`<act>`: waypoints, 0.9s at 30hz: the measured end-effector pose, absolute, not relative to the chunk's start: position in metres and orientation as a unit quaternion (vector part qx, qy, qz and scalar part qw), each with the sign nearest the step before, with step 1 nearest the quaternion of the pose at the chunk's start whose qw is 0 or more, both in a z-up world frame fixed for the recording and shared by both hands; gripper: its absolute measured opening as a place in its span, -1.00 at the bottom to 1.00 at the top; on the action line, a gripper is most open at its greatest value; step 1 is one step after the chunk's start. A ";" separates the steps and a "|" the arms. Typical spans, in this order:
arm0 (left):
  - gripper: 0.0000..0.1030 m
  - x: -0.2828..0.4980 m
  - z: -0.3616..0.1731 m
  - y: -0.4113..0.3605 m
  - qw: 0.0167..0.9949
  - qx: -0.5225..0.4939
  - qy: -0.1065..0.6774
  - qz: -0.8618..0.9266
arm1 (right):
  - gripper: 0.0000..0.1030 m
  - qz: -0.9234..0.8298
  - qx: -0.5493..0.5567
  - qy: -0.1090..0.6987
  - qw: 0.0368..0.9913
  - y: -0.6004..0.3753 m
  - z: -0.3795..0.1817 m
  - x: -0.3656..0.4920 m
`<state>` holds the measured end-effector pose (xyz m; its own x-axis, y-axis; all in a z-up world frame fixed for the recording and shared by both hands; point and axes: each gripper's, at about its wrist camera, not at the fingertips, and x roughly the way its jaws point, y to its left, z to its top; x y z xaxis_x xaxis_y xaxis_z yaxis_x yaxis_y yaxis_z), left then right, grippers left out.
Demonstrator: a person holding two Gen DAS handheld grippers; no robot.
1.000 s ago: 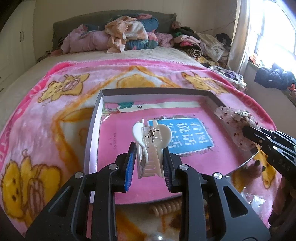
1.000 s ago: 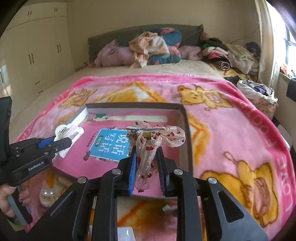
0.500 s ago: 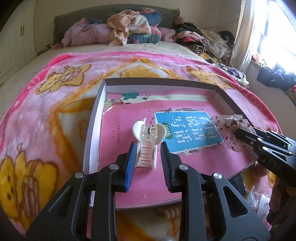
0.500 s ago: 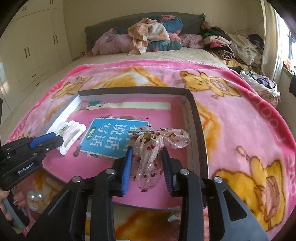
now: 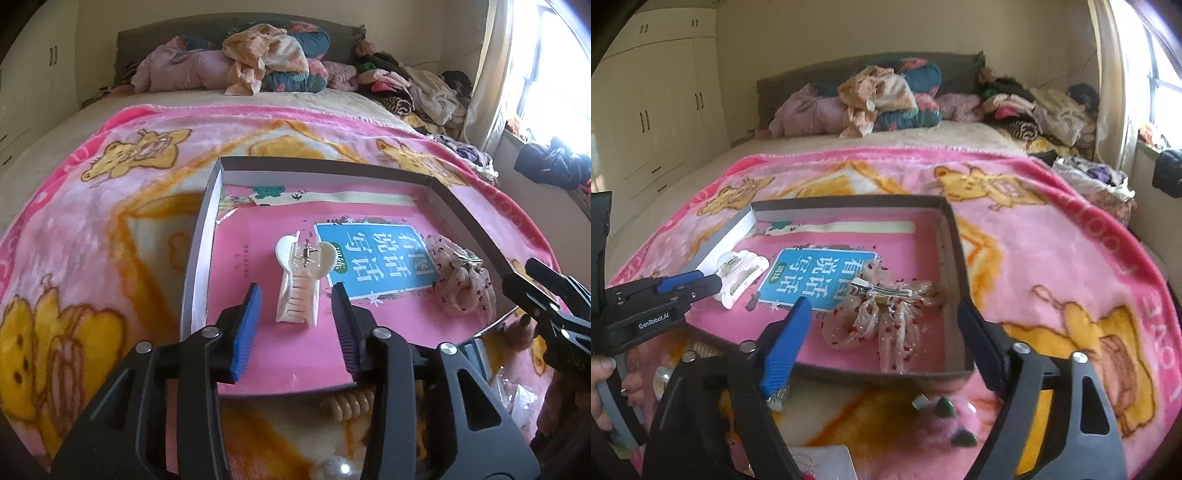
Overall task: Organize jewelry
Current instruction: 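Open the left tool on the white clip while the right tool releases the bow clip into the box, then withdraw both open tools from the grey box toward the remaining jewelry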
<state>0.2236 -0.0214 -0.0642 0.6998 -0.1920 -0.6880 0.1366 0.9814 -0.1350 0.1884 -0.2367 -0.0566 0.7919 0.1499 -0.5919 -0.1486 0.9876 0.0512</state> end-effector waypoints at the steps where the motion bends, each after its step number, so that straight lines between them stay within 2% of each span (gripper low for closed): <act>1: -0.29 0.221 -0.064 -0.021 0.922 -0.038 0.374 -0.088 | 0.64 0.078 -0.003 0.307 0.948 -0.237 -0.055 0.185; 2: -0.16 0.219 -0.063 -0.021 0.923 -0.038 0.372 -0.086 | 0.71 0.074 -0.009 0.299 0.951 -0.236 -0.052 0.179; 6: 0.10 0.208 -0.055 -0.019 0.929 -0.042 0.358 -0.082 | 0.84 0.069 -0.021 0.276 0.958 -0.235 -0.043 0.162; 11: 0.47 0.192 -0.043 -0.018 0.940 -0.042 0.330 -0.074 | 0.87 0.066 -0.020 0.262 0.963 -0.236 -0.035 0.146; 16: 0.65 0.178 -0.033 -0.015 0.946 -0.043 0.313 -0.075 | 0.87 0.063 -0.014 0.255 0.965 -0.238 -0.029 0.132; 17: 0.74 0.174 -0.031 -0.014 0.947 -0.043 0.308 -0.076 | 0.87 0.063 -0.013 0.253 0.965 -0.238 -0.027 0.128; 27: 0.77 0.150 -0.020 -0.013 0.953 -0.039 0.287 -0.085 | 0.87 0.059 -0.005 0.242 0.969 -0.243 -0.018 0.101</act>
<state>0.1502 -0.0131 -0.0204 0.8210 -0.1846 -0.5402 0.1403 0.9825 -0.1224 0.1011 -0.2435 -0.0183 0.8763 0.1122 -0.4685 -0.1168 0.9930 0.0193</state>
